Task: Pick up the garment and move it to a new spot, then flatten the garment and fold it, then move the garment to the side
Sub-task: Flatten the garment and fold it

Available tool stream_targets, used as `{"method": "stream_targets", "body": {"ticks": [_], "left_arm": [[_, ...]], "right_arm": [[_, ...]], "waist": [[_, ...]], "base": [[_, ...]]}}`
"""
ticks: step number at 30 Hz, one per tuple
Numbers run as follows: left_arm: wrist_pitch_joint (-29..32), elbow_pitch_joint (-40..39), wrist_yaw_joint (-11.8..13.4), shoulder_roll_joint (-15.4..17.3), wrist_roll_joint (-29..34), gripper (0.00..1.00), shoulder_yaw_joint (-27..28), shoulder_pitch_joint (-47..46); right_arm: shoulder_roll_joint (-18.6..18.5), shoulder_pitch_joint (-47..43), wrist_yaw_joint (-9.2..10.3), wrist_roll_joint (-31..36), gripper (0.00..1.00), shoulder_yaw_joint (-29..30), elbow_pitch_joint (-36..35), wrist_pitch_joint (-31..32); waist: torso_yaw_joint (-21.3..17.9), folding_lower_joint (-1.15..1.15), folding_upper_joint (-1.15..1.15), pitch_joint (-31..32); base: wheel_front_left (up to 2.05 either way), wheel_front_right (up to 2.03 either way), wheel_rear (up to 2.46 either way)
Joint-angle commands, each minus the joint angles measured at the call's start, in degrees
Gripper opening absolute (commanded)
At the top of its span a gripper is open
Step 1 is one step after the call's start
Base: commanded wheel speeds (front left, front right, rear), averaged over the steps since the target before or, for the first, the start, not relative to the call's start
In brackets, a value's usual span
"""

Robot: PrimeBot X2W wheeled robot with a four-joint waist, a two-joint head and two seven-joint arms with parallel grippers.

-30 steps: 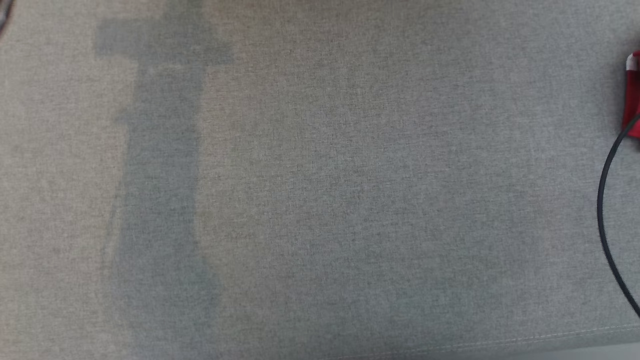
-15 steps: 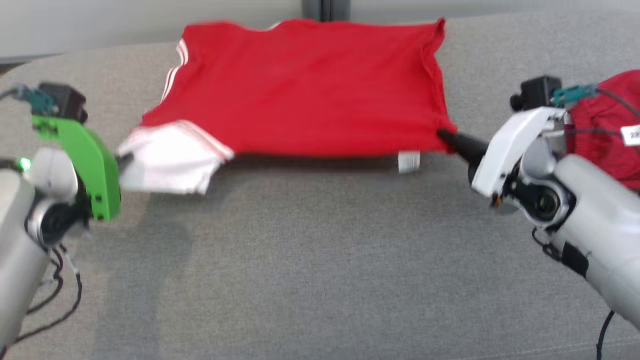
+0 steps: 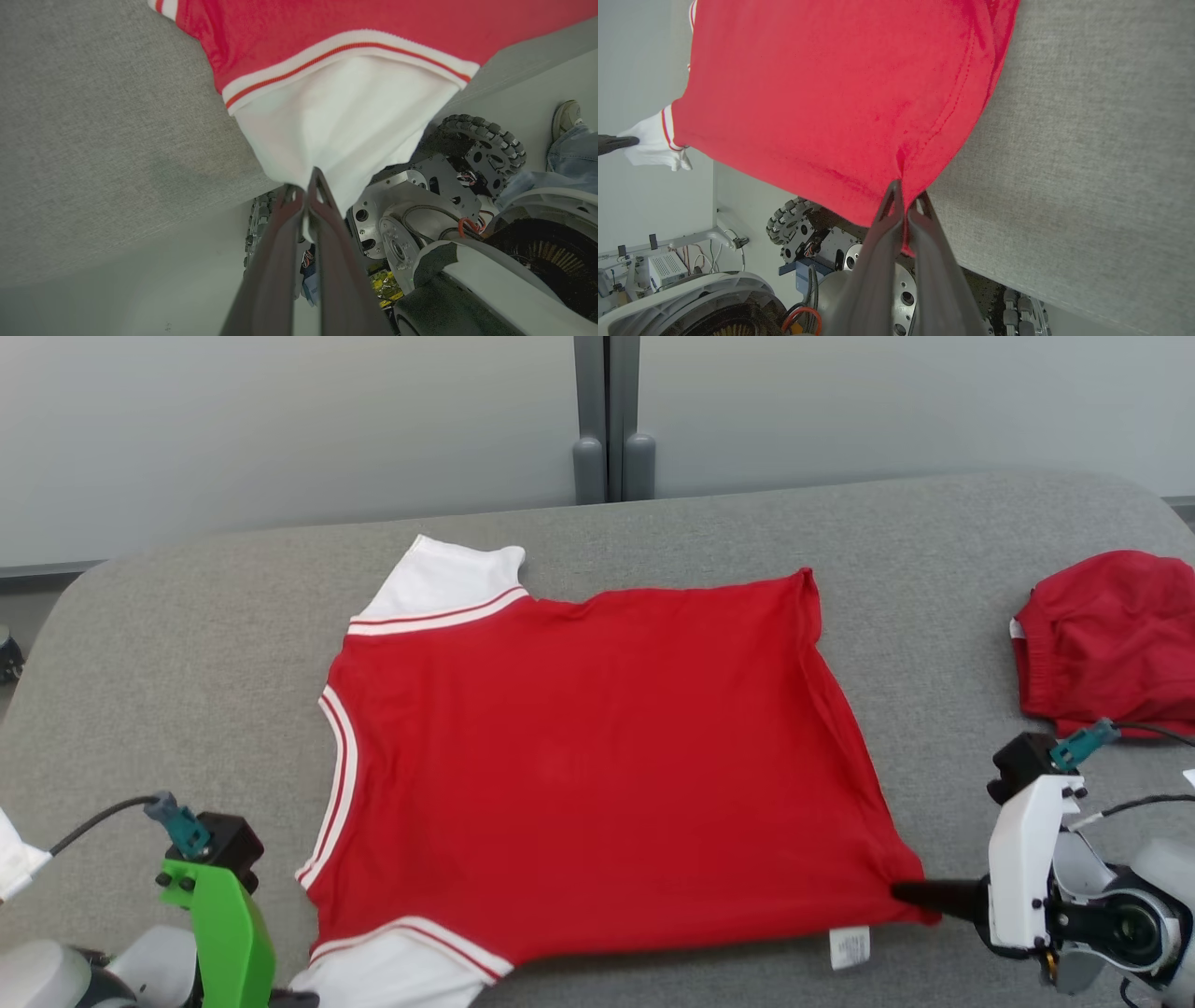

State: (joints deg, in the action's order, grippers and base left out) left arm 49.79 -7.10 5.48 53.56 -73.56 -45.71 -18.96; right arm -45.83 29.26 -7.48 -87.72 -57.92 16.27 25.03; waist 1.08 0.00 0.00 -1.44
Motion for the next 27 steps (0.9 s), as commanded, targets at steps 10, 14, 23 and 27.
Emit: {"method": "stream_targets", "body": {"ticks": [10,14,23,27], "left_arm": [[4.9,-6.7,3.6,5.0,-5.0,0.0,2.5,-0.3],[8.0,-2.7,3.2,3.3,-5.5,0.0,3.1,-4.5],[12.2,12.3,2.6,-4.9,-4.6,0.0,3.0,-15.8],[9.9,18.8,1.1,-8.7,-3.4,0.23,3.4,-18.7]], "right_arm": [[-4.2,3.1,0.0,-1.4,0.0,0.0,-5.4,8.3],[-1.8,7.6,0.0,-1.6,0.0,0.1,-2.1,12.2],[8.1,19.2,0.0,-0.9,0.0,-0.6,13.7,19.8],[13.0,22.9,0.0,1.0,0.84,-1.1,21.0,19.2]], "waist": [[-2.8,0.0,0.0,-2.6],[-3.7,0.0,0.0,-4.1],[-4.6,0.0,0.0,-7.8],[-4.9,0.0,0.0,-8.5]], "base": [[0.0,0.0,0.0],[0.0,0.0,0.0],[0.0,0.0,0.0],[0.0,0.0,0.0]]}}
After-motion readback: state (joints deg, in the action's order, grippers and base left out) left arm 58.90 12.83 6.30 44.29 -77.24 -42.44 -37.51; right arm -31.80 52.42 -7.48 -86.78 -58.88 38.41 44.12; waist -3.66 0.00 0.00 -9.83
